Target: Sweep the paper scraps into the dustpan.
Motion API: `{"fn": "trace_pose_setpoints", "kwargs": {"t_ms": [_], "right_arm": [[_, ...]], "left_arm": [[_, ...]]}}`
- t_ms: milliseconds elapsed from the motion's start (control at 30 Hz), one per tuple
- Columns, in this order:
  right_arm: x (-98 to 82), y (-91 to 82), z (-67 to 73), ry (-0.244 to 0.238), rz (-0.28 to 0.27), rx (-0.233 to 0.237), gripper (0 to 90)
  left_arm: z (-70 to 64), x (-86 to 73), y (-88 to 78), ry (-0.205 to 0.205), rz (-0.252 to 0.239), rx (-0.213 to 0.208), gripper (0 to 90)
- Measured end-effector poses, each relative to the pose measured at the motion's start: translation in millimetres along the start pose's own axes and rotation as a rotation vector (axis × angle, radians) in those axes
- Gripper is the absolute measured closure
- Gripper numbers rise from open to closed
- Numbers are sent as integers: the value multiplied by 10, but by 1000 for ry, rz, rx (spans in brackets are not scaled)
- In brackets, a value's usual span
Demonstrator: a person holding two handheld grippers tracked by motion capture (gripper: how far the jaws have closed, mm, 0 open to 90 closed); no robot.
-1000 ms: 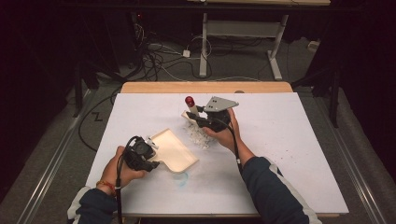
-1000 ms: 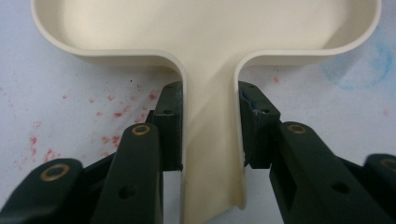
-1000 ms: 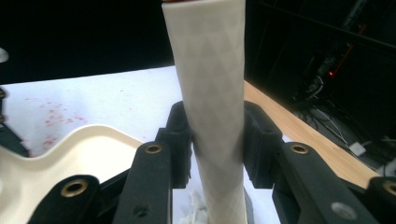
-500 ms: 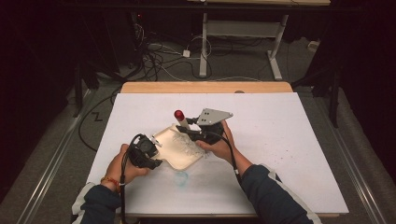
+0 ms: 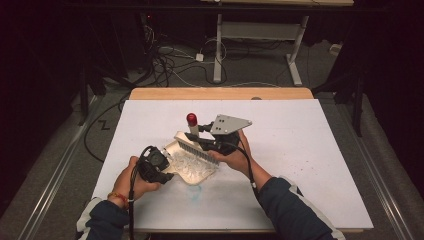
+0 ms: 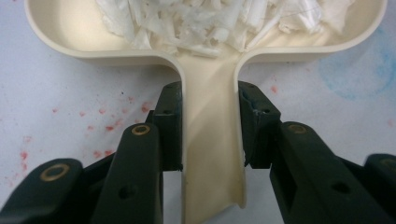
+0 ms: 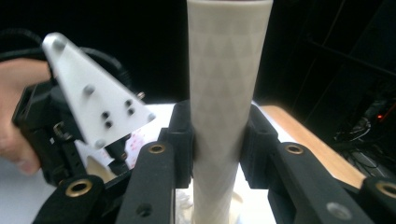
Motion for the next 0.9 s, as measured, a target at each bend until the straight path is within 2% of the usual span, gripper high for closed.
{"fn": "trace_pose_setpoints", "kwargs": {"t_ms": [33, 67, 100, 200, 300, 367, 467, 600, 633, 700, 733, 800, 900], "right_arm": [[37, -70, -46, 10, -11, -23, 704], [37, -70, -46, 10, -11, -23, 704], [64, -137, -100, 18, -7, -64, 704], [85, -210, -188, 15, -5, -105, 704], [38, -249, -315, -7, 40, -178, 704], [-20, -279, -390, 14, 66, -231, 704], [-115, -320, -481, 24, 95, -280, 704], [-220, -330, -558, 22, 136, -310, 704], [-284, -312, -608, 17, 168, -337, 704], [-341, -280, -634, 10, 206, -355, 704], [-374, -258, -636, 17, 215, -349, 704], [-392, -221, -592, 44, 191, -308, 704], [-384, -141, -471, 22, 197, -280, 703]], "left_arm": [[-5, -19, -1, 3, 3, -1, 637], [-6, -31, -4, 0, 2, -3, 637], [-7, -38, -4, -3, 1, -5, 636], [-16, -48, -5, -8, 4, -5, 637], [-7, -50, -15, -2, 6, 3, 637], [-4, -56, -16, -3, 4, 2, 636], [25, -81, -13, -19, 2, 0, 636], [55, -102, -11, -18, 4, 3, 637], [65, -116, -9, -26, 9, 0, 636], [69, -121, -5, -24, 9, 1, 636], [69, -121, -5, -24, 9, 1, 637], [64, -121, 0, -22, 10, 4, 637], [66, -118, 8, -13, 16, 9, 637]]}}
Point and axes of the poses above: each handheld gripper's, and its own axes: y roughly forward along the jaws, x roughly out of its top, z roughly to its left, the point moved 7 cm from there along y, roughly forward along the jaws, and after that the axes turned 10 degrees about x, right-handed, at the moved point
